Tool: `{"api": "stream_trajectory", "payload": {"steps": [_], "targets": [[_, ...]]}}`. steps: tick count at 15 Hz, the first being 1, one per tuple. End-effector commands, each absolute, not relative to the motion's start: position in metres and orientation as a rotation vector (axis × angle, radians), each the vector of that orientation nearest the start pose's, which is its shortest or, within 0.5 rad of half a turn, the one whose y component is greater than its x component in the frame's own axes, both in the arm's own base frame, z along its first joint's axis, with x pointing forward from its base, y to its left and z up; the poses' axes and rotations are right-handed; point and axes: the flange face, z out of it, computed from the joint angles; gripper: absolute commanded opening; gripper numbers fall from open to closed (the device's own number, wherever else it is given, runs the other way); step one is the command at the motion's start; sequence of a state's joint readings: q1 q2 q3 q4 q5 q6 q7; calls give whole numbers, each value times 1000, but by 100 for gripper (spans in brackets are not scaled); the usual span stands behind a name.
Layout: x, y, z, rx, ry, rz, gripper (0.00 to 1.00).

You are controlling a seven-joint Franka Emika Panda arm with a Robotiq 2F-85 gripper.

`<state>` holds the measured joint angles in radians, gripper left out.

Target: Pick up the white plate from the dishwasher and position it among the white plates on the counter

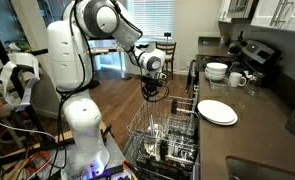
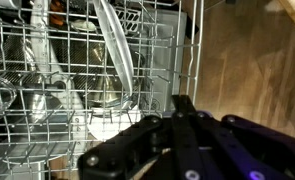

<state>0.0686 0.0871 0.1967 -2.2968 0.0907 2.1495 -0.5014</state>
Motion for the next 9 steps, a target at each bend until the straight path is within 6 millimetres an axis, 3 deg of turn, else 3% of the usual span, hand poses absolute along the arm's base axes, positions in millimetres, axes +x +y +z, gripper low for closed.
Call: {"api": "stream_trajectory", "payload": {"steps": [1, 2, 9], "targets": [[472, 126, 293, -2829, -1028, 345, 29], [472, 123, 290, -2827, -1023, 352, 30], [477, 102, 260, -2829, -1008, 414, 73]]}}
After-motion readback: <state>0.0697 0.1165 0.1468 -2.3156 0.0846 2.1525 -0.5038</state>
